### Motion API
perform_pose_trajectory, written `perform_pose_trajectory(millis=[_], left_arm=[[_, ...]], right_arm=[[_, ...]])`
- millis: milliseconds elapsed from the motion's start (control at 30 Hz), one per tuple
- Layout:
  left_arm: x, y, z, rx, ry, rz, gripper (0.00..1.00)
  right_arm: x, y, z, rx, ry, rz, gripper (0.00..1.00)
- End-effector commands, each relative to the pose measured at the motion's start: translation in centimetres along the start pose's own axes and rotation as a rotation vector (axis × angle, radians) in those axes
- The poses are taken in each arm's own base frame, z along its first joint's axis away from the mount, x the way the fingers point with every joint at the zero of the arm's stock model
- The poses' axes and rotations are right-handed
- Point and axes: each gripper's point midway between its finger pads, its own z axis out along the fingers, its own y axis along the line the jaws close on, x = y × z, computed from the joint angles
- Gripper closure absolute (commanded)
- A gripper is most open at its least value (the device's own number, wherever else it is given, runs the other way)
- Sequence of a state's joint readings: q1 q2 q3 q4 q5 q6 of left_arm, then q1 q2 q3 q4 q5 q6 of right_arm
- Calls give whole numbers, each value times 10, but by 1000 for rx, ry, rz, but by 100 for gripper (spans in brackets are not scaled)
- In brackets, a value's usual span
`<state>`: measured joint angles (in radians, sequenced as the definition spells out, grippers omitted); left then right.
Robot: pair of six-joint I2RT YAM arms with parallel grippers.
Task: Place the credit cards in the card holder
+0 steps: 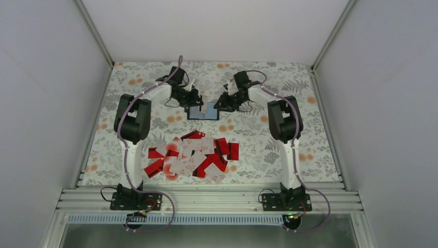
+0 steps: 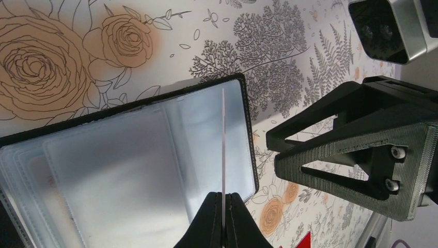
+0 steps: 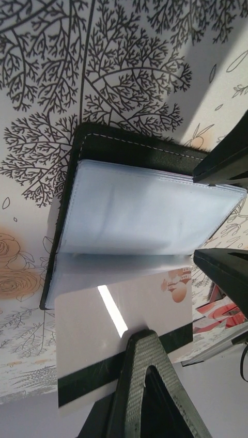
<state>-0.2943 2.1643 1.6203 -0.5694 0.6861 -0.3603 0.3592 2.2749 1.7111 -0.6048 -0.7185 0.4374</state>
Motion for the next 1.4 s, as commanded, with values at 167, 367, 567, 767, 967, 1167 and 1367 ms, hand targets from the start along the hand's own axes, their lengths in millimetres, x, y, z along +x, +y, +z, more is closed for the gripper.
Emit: perform_pose_trajectory(millis=[167,367,567,767,967,1167,1367], left_arm=[[-2,18,12,-48,17,-38,98],[0,24,15,-65,24,-54,98],[2,27,16,-75,29,-79,98],[3,28,19,-61,28,-113,98],[9,30,27,-38,41,-165,98],[12,33,28,-44,49,-222,98],[19,33,29,-28,49,-239,98]], right_arm=[[2,-12,14,-29,30,14,71],[4,-17,17,-34,43,18,74],[4,-23,20,-39,55,24,75],[6,-28,24,-47,68,33,75],[9,-31,28,-55,81,40,78],[13,-34,30,-56,91,43,78],[17,-36,32,-63,100,49,78]])
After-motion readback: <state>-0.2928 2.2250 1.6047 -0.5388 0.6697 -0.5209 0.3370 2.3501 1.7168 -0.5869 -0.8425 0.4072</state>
